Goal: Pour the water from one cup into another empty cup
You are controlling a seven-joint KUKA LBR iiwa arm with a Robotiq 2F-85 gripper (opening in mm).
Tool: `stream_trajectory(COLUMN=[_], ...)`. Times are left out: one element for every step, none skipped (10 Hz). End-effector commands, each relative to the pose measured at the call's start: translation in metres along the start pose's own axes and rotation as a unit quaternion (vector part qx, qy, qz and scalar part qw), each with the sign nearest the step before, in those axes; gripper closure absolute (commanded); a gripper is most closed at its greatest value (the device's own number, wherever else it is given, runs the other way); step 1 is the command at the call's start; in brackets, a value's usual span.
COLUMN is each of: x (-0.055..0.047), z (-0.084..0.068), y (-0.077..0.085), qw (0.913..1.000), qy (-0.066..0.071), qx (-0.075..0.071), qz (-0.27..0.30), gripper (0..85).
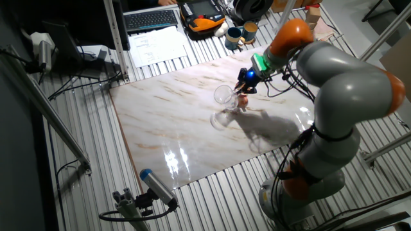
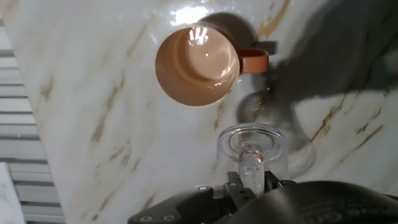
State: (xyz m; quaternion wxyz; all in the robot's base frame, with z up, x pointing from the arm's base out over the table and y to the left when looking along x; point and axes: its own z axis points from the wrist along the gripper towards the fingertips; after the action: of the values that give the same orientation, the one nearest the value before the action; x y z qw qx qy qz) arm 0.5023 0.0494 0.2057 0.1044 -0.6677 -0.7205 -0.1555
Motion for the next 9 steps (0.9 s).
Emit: stream_trajectory(x=[0.0, 0.0, -0.001, -0.001, -0.001, -0.002, -0.003, -0.004, -0.005], z=[0.0, 0.001, 0.003, 0.005, 0.006, 0.008, 0.01, 0.013, 0.013], y=[0.0, 0.001, 0.003, 0.003, 0.004, 0.005, 0.006, 0.008, 0.01], qw=[0.9992, 0.9995, 0.9996, 0.9999, 0.9999, 0.9998, 0.9999, 0.9998, 0.9999], qy=[-0.006, -0.004, -0.002, 0.003, -0.004, -0.009, -0.01, -0.014, -0.009], qx=[0.034, 0.026, 0.023, 0.013, 0.013, 0.016, 0.013, 0.014, 0.01], qz=[-0.019, -0.014, -0.013, -0.006, -0.005, -0.005, -0.003, -0.003, -0.001], gripper=[85.0, 85.0, 85.0, 85.0, 85.0, 85.0, 85.0, 85.0, 85.0])
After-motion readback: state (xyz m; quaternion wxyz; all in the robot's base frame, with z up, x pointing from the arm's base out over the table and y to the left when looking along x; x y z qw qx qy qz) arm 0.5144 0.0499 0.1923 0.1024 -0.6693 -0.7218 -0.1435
